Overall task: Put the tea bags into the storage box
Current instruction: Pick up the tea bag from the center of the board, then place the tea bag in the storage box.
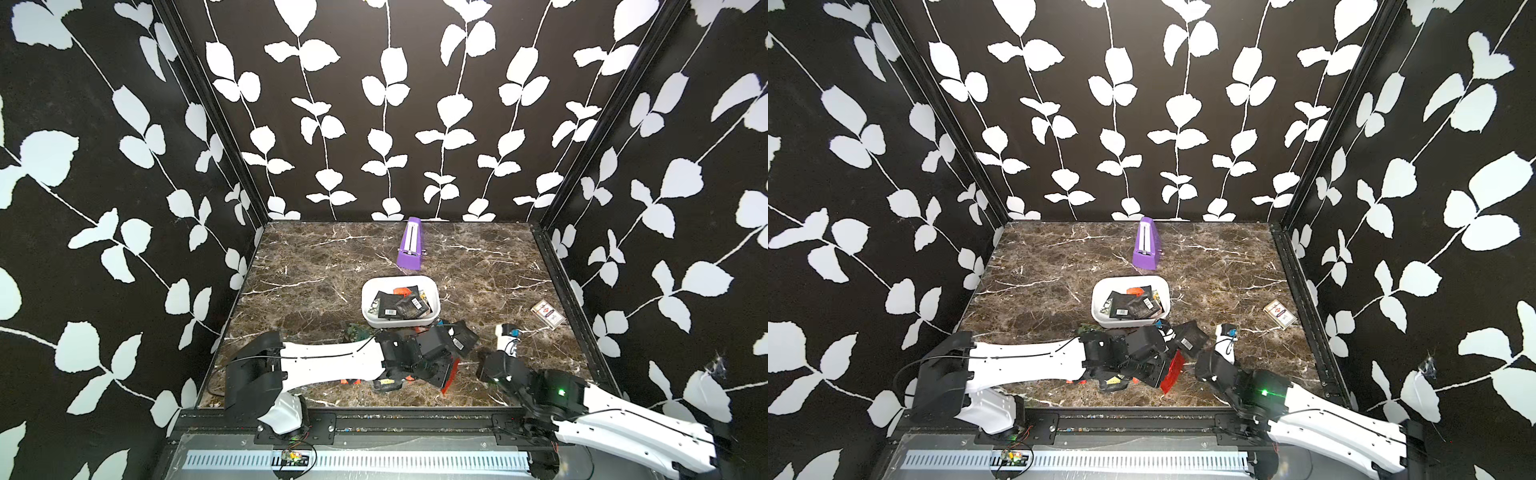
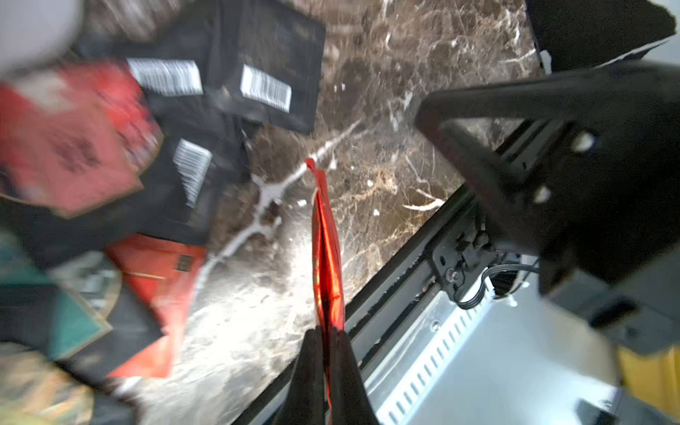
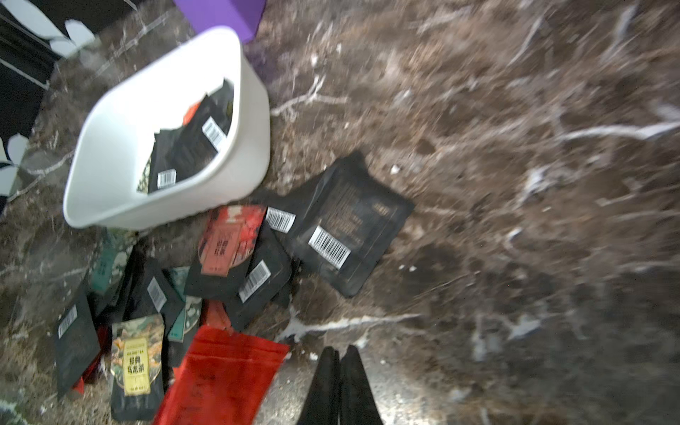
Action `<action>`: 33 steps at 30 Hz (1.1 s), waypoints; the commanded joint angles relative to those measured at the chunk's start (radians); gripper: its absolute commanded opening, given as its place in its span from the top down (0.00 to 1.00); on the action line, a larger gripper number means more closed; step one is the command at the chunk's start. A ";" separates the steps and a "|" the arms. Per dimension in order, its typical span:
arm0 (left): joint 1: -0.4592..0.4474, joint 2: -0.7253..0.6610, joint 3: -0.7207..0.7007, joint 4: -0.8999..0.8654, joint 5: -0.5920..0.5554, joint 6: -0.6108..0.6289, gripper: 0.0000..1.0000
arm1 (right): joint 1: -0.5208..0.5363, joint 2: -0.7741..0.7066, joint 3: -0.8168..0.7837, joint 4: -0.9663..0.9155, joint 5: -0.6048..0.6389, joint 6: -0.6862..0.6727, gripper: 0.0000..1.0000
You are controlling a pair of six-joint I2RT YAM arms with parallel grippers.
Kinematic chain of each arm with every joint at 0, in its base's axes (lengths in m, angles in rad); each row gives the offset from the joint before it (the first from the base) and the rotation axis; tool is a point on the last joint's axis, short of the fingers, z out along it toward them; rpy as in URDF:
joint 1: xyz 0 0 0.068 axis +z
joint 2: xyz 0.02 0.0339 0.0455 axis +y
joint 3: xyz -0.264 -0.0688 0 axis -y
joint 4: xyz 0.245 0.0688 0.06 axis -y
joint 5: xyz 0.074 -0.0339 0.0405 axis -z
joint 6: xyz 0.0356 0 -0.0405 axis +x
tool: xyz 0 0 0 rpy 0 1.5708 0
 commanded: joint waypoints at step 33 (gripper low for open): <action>0.489 0.157 0.280 -0.017 -0.172 0.365 1.00 | -0.218 0.228 -0.057 0.300 -0.214 -0.091 0.87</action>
